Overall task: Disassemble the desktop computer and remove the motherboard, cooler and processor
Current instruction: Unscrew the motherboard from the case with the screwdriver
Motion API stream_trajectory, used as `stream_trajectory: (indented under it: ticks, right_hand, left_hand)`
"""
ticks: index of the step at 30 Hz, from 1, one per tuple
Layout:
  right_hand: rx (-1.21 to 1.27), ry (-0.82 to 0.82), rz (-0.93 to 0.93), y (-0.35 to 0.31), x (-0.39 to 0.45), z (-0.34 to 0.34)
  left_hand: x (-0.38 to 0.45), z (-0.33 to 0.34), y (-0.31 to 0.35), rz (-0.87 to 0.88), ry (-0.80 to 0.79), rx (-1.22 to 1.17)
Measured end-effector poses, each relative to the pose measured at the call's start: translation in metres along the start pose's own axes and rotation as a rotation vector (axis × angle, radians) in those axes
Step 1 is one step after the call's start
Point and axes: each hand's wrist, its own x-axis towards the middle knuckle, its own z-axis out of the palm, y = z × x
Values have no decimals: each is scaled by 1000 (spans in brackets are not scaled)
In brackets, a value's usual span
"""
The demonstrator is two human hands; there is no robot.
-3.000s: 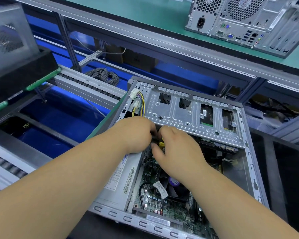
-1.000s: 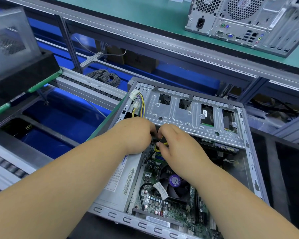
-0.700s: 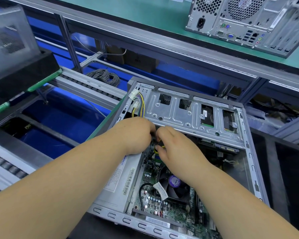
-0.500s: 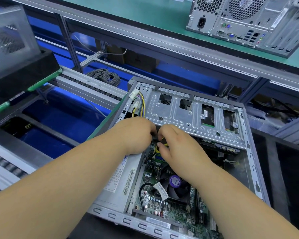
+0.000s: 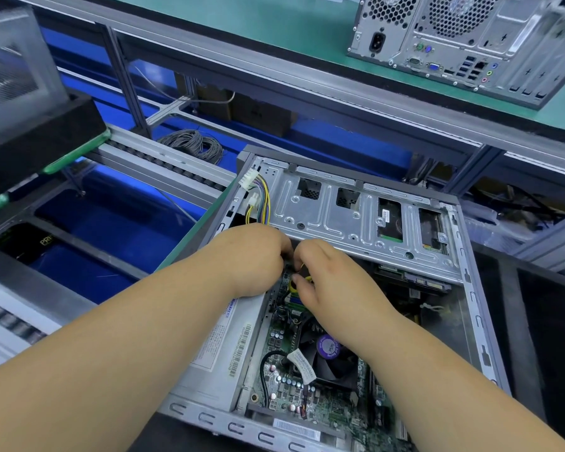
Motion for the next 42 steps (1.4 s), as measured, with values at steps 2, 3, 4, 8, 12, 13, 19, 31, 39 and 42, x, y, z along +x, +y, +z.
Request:
stream_trajectory:
  ticks: [2,3,4,8,12,13,19,31,39,42]
  right_hand:
    - [-10,-2,-4,0,1,0]
    - [-15,-2,-7,0,1,0]
    - [-17,-3,-6,0,1,0]
    - [2,-19,-21,0,0,-1]
    - [47,-49,-42,-1,-1,-5]
    - [56,-52,-42,-1,-1,-6]
    - [-33,-26,17,-1,-1,-6]
    - [-42,-39,23,-1,-1,1]
    - [33,41,67,3,-1,-6]
    - [29,23,60,4,-1,-5]
  left_hand:
    - [0,0,0,5,1,10]
    - [0,0,0,6,0,11]
    - [0,-1,0,4,-3,10]
    - [0,-2,1,-3,-7,17]
    - [-1,-2,2,2,-5,19]
    - [-1,-2,2,2,-6,18]
    - [-1,-1,0,-7,2,2]
    - [1,1,-1,-4,2,11]
    - [1,0,-2,8,3,-18]
    - [1,1,-2,12,7,-14]
